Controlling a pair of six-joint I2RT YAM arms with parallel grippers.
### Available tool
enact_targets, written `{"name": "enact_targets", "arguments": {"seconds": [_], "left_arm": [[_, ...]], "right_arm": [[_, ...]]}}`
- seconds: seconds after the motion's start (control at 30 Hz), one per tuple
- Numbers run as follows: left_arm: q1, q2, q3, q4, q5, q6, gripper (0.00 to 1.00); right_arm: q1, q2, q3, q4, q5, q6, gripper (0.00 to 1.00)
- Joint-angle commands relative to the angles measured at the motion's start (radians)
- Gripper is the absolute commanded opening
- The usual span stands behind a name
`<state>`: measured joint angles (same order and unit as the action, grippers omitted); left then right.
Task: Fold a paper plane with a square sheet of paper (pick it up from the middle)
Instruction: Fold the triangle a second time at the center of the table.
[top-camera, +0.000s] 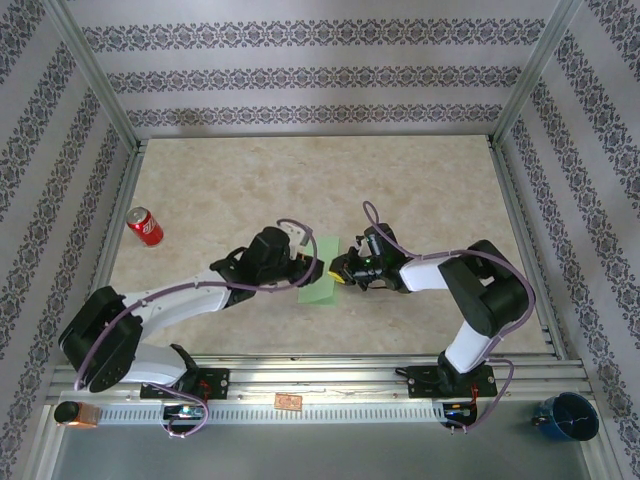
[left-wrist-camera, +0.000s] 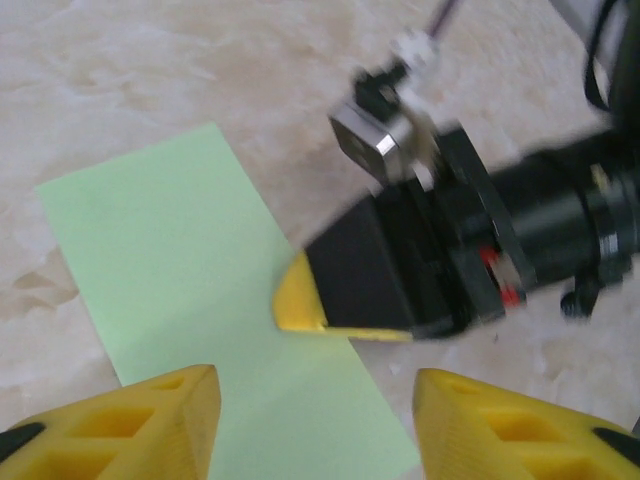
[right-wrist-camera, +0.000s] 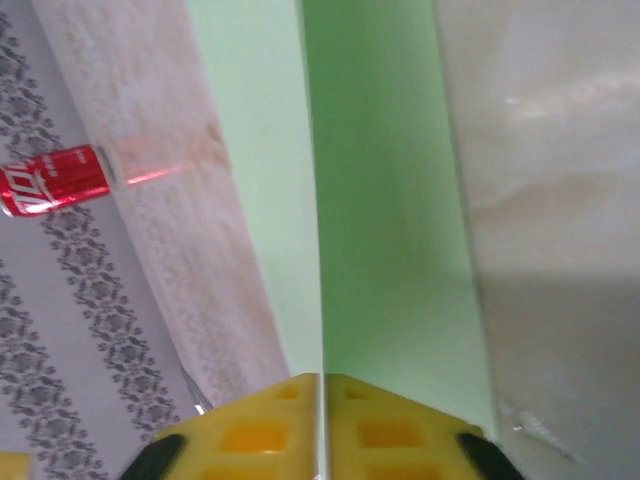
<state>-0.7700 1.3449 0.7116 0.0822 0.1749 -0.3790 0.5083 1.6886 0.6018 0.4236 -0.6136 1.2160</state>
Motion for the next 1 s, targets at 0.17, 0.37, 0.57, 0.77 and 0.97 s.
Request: {"name": "enact_targets", "arguments": {"seconds": [0.17, 0.37, 0.57, 0.77, 0.97], "left_arm": [[-0.193, 0.029, -0.043, 0.047, -0.052, 0.407, 0.62], [-0.283, 0.093, -0.064, 0.086, -0.219, 0.557, 0.62], [-0.319, 0.181, -0.038, 0.119, -0.31, 0.608, 0.64], [-0.334, 0.24, -0.018, 0.154, -0.392, 0.606, 0.64], [-0.334, 0.265, -0.004, 0.179, -0.443, 0.604, 0.59]], "right_arm": [[0.001, 0.003, 0.01, 0.037, -0.047, -0.017, 0.2], [0.001, 0.007, 0.009, 0.043, -0.046, -0.007, 0.21], [0.001, 0.008, 0.004, 0.045, -0.045, -0.001, 0.21], [0.001, 0.005, -0.002, 0.046, -0.038, 0.005, 0.21], [-0.001, -0.001, -0.008, 0.044, -0.035, 0.007, 0.21]]}}
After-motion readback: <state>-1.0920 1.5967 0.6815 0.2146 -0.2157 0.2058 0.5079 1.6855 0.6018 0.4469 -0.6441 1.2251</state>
